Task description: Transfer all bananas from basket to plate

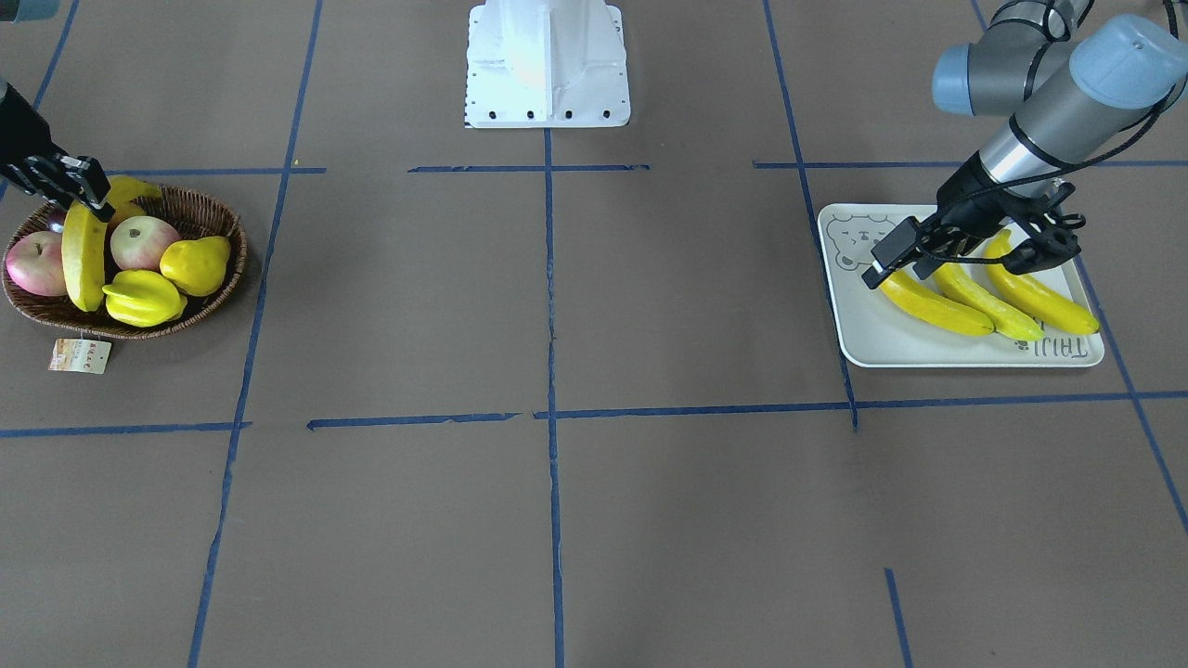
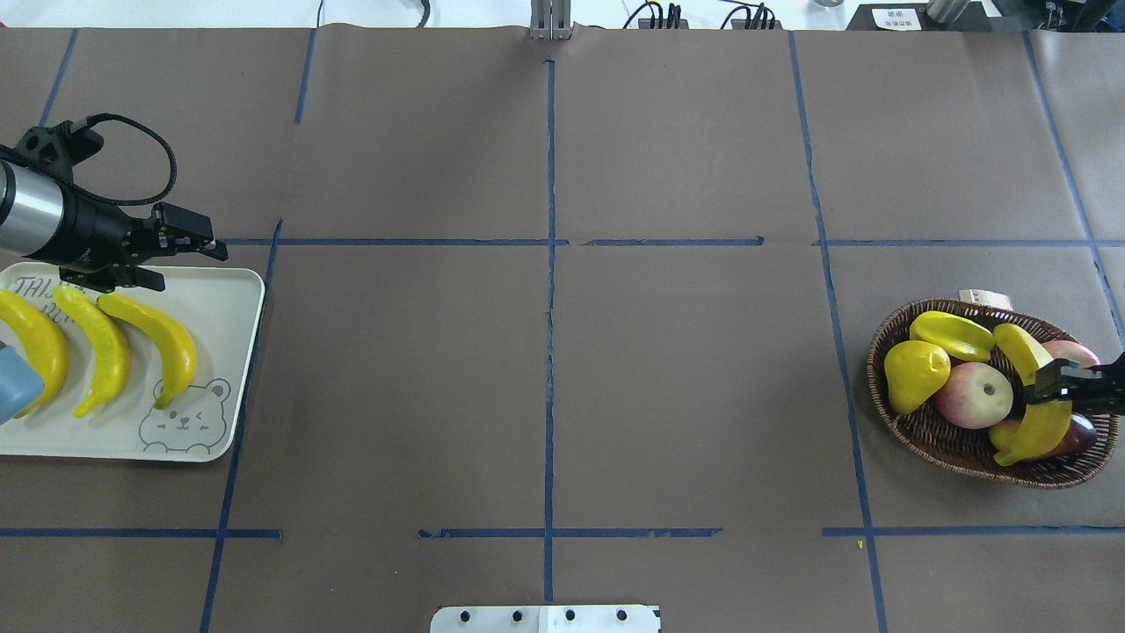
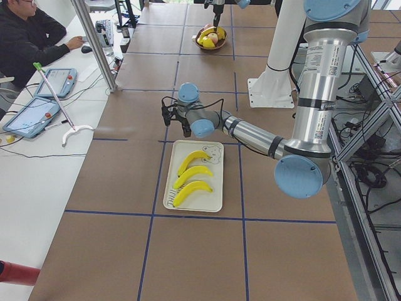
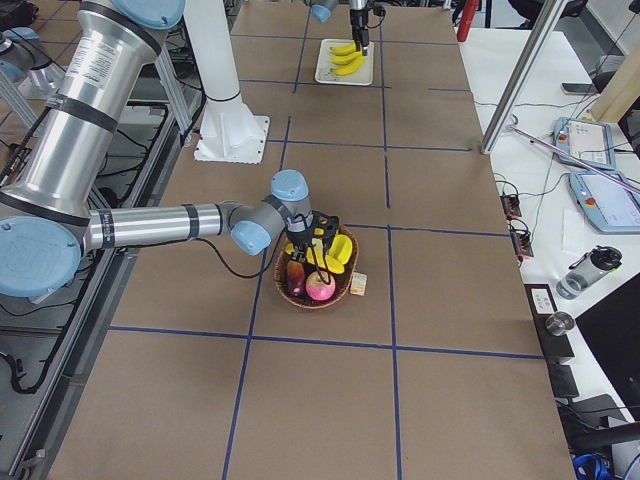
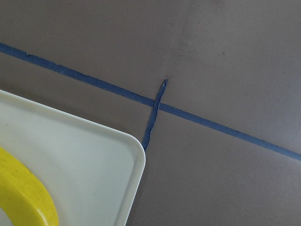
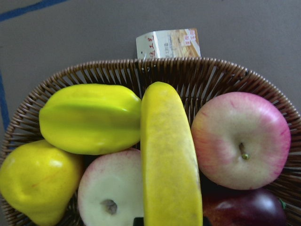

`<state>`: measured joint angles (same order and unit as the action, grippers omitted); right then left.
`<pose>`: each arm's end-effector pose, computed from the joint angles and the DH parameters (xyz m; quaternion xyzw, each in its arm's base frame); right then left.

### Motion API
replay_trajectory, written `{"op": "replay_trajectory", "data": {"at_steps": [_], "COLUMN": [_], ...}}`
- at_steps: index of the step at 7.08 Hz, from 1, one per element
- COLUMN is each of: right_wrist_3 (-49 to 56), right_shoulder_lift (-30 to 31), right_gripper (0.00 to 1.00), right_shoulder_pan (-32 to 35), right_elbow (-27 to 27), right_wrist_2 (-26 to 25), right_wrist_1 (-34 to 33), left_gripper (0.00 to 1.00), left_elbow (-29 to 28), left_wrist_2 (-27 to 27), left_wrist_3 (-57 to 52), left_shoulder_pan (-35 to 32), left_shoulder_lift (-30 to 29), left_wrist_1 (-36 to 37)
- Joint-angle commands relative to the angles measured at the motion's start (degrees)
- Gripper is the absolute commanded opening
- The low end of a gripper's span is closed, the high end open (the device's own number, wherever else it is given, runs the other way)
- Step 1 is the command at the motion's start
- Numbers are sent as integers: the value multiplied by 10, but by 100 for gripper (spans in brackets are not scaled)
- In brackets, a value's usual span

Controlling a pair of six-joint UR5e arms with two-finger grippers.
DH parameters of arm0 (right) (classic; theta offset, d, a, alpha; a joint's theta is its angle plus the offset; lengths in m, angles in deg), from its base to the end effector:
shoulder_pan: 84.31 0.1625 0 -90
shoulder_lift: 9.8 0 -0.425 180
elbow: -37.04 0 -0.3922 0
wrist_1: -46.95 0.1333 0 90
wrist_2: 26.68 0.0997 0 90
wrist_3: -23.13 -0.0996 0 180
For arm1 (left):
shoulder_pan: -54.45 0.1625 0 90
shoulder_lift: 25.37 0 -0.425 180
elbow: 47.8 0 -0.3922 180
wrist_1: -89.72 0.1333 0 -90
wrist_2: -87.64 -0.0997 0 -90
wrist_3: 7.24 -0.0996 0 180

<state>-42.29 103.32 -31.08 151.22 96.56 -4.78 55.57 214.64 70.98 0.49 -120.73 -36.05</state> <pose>-0.1496 -0.3316 0.5474 -0.0071 -0.4201 0.1300 0.8981 0.2547 -0.4748 0.4247 -0.0013 0.5178 -0.1678 0.8389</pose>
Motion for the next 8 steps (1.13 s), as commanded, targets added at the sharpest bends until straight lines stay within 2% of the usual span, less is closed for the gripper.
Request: {"op": "replay_trajectory", "data": {"at_steps": [1, 2, 3, 4, 5, 6, 8], "right_wrist_3": [133, 144, 137, 119, 45, -52, -164], "right_shoulder_lift": [-3, -35, -109, -199, -293, -369, -453], "right_gripper": [0, 0, 0, 0, 0, 0, 0], "right_shoulder_pan": [174, 221, 224, 177, 123, 57, -92], "right_elbow": [7, 5, 3, -2, -18, -28, -27], "right_wrist_2": [148, 221, 240, 239, 231, 168, -11], "right_wrist_1": [-15, -17, -33, -76, -99, -98, -93], "left_gripper": [100, 100, 100, 100, 100, 100, 100], "left_elbow": [0, -1, 0, -2, -13, -15, -14], "left_wrist_2": [0, 0, 1, 1, 2, 2, 3], "left_wrist_3": [0, 0, 0, 1, 14, 53, 148], "left_shoulder_pan": [0, 0, 1, 2, 3, 17, 38], "left_shoulder_lift": [0, -1, -3, -10, -29, -59, -129], "left_wrist_1": [0, 0, 0, 0, -1, -2, -8]}}
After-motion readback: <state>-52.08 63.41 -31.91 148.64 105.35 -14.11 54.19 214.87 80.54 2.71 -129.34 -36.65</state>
